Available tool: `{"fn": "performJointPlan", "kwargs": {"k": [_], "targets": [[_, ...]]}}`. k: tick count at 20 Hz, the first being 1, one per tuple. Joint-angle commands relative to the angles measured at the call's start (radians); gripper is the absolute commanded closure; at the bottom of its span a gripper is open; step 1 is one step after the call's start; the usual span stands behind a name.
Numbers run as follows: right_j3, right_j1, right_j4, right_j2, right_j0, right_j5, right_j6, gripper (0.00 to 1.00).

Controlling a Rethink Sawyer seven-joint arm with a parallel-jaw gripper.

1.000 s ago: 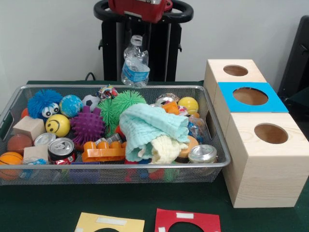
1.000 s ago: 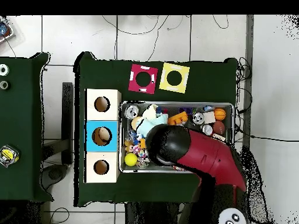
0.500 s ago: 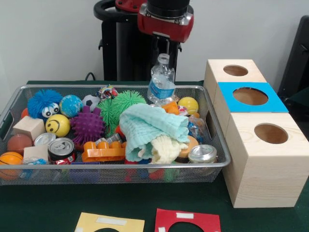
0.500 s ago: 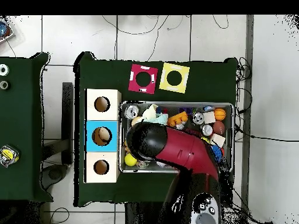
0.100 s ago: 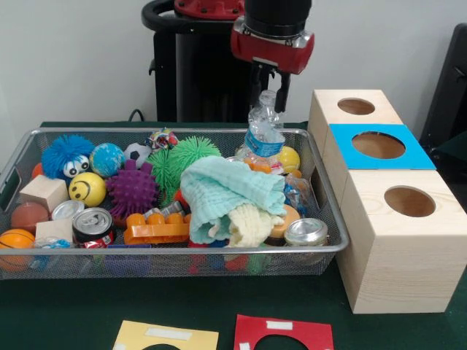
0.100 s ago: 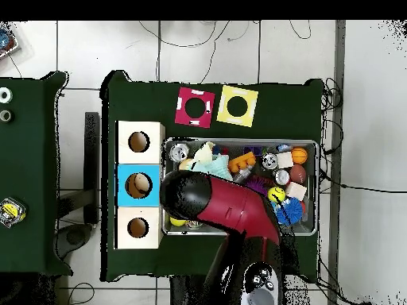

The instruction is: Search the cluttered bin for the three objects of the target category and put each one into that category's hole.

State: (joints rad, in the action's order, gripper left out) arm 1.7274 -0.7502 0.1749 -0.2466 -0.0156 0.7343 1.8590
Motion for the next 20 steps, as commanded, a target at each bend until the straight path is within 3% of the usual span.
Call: {"fn": "performJointPlan", "kwargs": {"k": [1,11,20], "targets": [[-0.038,-0.017,0.051,-0.020,0.039,0.193,0.323,1.00],[-0.099,-0.036,0.058,-0.057,0.091,0.302,0.400,1.00],[-0.079,-0.045,0.107,-0.064,0.146,0.296,0.479,1.00]]}}
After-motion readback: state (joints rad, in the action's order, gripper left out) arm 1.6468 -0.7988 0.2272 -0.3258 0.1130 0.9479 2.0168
